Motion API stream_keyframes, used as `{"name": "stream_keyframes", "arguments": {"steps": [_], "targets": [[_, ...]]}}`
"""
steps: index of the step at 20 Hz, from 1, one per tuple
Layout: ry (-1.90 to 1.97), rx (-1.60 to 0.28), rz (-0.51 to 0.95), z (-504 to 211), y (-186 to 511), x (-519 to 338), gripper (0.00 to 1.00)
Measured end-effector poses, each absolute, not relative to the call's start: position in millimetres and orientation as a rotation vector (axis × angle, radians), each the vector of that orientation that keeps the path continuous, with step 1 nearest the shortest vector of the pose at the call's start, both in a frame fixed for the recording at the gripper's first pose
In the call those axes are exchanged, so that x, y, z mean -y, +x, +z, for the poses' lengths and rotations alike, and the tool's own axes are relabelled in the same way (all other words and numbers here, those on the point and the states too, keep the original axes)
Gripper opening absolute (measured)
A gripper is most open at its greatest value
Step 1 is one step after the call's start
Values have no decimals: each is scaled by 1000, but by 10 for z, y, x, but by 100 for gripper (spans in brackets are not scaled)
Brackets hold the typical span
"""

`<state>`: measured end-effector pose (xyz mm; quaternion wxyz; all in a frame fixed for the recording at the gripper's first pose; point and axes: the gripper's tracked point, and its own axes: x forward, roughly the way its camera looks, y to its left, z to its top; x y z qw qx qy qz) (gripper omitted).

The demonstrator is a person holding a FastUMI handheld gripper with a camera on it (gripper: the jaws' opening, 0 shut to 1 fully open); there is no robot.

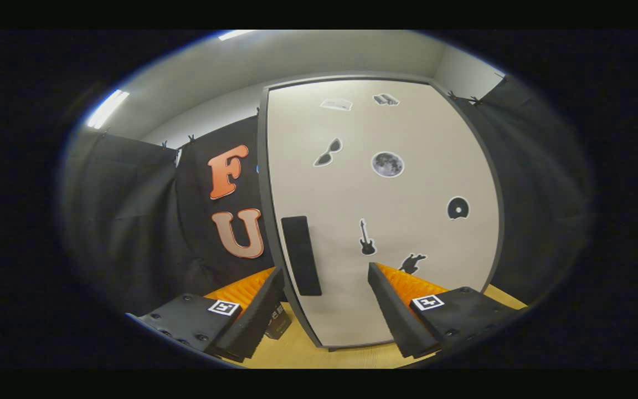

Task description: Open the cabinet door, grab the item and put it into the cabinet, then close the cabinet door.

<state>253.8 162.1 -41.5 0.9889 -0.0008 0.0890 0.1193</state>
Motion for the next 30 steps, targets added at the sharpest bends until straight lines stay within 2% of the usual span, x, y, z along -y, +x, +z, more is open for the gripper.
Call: {"name": "stream_keyframes", "arguments": {"steps": [4,5,10,11,15,18,22,30], "targets": [[-15,-220,221,-632,2789,-1737,97],[-22,-225,218,-677,2843,-1742,95],[-22,-253,216,-770,2959,-1801,71],[-27,-247,228,-766,2953,-1838,62],[-66,-195,217,-777,2989,-1878,41],[-81,-199,249,-784,2951,-1876,30],[-81,-219,282,-750,2824,-1872,31],[-46,-250,476,-561,1904,-1519,30]]}}
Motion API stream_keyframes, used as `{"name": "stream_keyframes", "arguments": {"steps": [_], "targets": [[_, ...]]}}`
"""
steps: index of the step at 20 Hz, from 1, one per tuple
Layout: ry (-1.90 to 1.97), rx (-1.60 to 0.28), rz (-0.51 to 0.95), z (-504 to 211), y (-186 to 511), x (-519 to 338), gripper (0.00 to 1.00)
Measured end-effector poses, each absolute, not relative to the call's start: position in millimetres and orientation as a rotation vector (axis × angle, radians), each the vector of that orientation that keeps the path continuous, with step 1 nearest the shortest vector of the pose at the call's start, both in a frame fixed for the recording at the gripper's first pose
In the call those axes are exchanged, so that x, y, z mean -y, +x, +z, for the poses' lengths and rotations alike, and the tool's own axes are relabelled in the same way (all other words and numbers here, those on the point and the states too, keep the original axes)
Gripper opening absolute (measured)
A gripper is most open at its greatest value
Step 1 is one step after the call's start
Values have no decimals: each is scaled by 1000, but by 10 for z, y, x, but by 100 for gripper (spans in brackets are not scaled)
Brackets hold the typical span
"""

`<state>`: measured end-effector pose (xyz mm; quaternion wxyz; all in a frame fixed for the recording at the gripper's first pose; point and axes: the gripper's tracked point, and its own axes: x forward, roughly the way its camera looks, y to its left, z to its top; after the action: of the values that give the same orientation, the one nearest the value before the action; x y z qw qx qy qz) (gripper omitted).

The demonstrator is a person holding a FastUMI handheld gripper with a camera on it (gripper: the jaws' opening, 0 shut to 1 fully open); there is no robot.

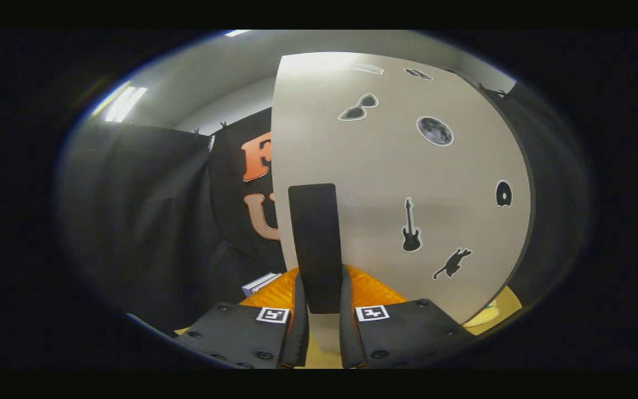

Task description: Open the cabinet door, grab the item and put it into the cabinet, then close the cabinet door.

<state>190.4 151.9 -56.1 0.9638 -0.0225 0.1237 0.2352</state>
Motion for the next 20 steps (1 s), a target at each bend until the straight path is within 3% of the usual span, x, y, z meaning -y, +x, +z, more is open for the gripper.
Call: {"name": "stream_keyframes", "arguments": {"steps": [11,20], "targets": [[7,-245,739,-286,1072,-791,30],[-68,-207,754,-231,1036,-445,30]]}}
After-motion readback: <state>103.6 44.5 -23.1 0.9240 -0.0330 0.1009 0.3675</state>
